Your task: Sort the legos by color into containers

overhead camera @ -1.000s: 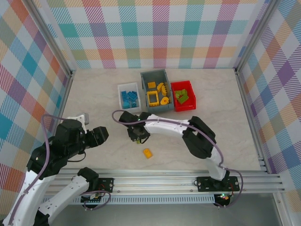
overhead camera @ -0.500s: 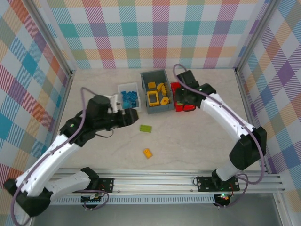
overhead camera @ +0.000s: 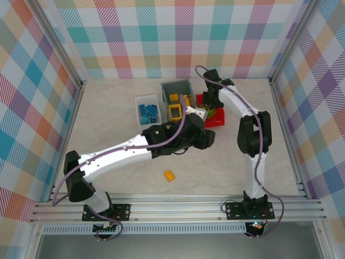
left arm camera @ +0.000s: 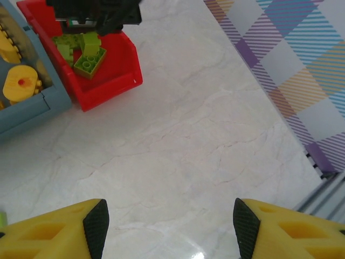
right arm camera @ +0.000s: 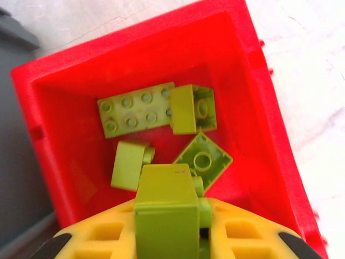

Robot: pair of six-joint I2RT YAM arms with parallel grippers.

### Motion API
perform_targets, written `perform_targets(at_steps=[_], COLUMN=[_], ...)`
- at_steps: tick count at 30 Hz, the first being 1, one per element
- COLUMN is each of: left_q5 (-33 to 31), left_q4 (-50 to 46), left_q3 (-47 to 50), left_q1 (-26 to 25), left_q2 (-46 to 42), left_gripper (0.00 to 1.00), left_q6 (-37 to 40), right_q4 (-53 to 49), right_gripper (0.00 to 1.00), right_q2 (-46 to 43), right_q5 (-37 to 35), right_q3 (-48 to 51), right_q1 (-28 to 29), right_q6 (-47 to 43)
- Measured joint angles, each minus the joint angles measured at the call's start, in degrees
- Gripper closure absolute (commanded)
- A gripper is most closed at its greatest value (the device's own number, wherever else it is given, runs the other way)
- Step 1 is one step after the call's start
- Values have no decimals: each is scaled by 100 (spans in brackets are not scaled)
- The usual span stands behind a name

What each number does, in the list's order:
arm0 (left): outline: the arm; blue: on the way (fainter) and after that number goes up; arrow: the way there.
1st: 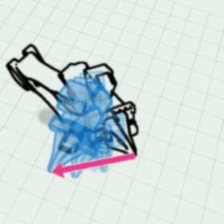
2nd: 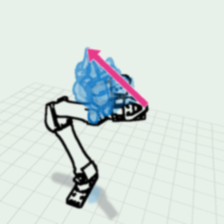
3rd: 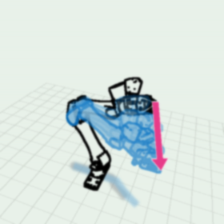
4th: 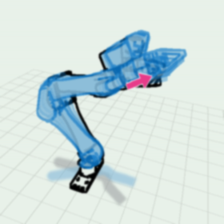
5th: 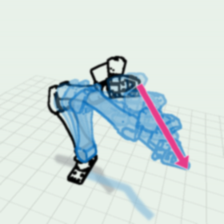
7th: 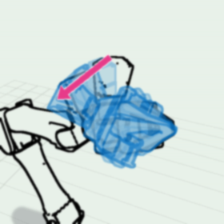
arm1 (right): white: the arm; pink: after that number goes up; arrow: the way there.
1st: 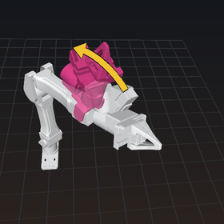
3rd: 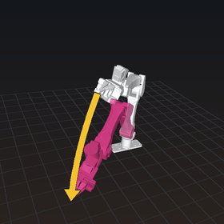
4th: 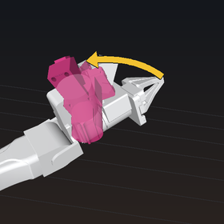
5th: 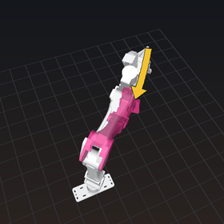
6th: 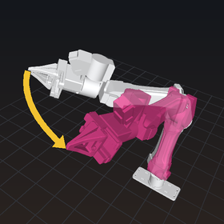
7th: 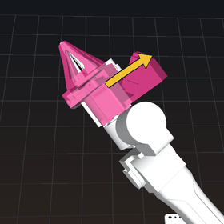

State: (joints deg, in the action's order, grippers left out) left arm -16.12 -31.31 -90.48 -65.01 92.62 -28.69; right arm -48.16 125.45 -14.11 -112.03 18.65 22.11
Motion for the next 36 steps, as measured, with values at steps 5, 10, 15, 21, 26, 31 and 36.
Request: perform_targets(at_steps=[5,10,15,21,26,31,36], left_q5=[-275,-474,-603,-564,-229,81,258], left_q4=[-17,-280,-804,-1443,-1484,-1235,-863], left_q3=[-9,50,695,2118,3082,3554,3558], left_q1=[-59,-68,-111,-188,-216,-247,-249], left_q2=[162,144,-238,-1217,-1335,-1088,-612], left_gripper=[35,35,33,28,23,20,19], left_q6=[4,-181,-894,-2011,-2966,-3816,-4472], right_q4=[-223,-372,-332,44,236,28,-212], right_gripper=[56,46,45,37,33,32,32], right_q2=[573,588,24,-2542,-4970,-6406,-7307], right_q5=[85,114,68,-76,-39,181,393], right_q3=[-610,-662,-345,1067,2579,3917,4533], right_q1=[-33,-31,42,713,2238,3147,3558], right_q6=[-179,-240,-337,-444,-286,103,321])
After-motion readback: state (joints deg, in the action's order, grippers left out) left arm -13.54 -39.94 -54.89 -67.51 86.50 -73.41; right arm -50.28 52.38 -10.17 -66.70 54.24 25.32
